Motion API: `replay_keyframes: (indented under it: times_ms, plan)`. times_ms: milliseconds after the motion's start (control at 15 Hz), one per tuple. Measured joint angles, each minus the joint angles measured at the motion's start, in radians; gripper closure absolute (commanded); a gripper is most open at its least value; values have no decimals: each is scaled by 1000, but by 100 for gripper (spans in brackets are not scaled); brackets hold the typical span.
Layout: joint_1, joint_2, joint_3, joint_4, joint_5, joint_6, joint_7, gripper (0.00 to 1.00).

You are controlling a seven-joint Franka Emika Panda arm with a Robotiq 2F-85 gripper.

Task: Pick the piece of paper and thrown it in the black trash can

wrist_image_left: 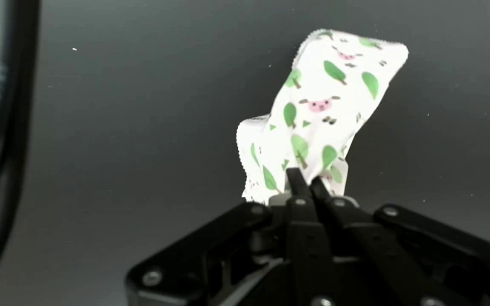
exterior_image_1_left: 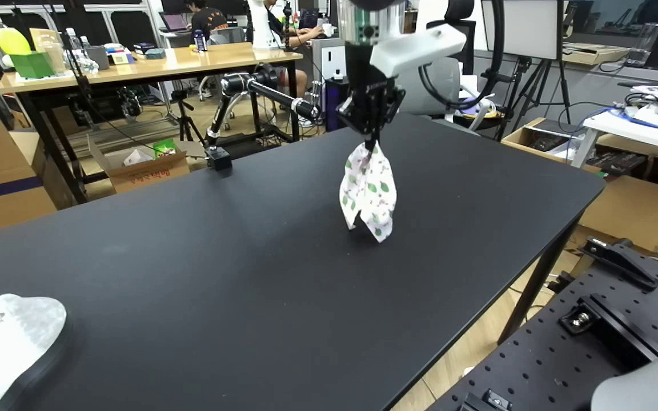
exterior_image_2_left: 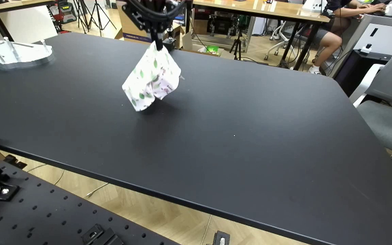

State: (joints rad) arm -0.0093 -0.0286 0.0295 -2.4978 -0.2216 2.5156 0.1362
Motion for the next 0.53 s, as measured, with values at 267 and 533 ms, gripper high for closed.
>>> replay_keyframes:
  times_ms: [267,533]
  plan:
    - [-6,-167,9,55,-78,-189,174,99]
    - [-27,-259,56,167,-120,-352,313,99]
